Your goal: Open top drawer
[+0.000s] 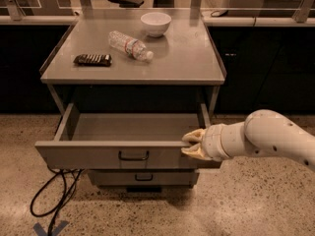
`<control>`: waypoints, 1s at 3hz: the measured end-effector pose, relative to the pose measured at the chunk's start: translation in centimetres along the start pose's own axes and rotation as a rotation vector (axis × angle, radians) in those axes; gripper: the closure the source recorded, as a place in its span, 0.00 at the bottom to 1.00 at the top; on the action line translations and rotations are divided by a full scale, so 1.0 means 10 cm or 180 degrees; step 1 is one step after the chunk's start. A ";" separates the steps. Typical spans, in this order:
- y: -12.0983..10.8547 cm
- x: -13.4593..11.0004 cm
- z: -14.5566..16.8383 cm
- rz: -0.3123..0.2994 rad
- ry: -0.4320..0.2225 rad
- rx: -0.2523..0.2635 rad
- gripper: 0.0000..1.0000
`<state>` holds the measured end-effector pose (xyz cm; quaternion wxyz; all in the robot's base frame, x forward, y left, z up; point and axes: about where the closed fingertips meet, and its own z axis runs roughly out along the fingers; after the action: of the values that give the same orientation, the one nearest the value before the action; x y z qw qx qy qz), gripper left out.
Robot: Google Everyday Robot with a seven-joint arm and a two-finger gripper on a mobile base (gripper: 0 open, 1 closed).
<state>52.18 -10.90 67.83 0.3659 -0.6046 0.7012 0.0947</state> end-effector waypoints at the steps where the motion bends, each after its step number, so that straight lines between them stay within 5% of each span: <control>1: 0.00 -0.01 0.00 -0.0001 -0.0001 0.0000 1.00; 3: 0.07 0.00 -0.04 -0.0003 0.0005 -0.0002 1.00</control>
Offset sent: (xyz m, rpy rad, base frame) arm -0.2402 -0.1220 -0.0633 -0.0594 0.0253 -0.0034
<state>51.42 -10.91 67.92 0.3652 -0.6050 0.7012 0.0943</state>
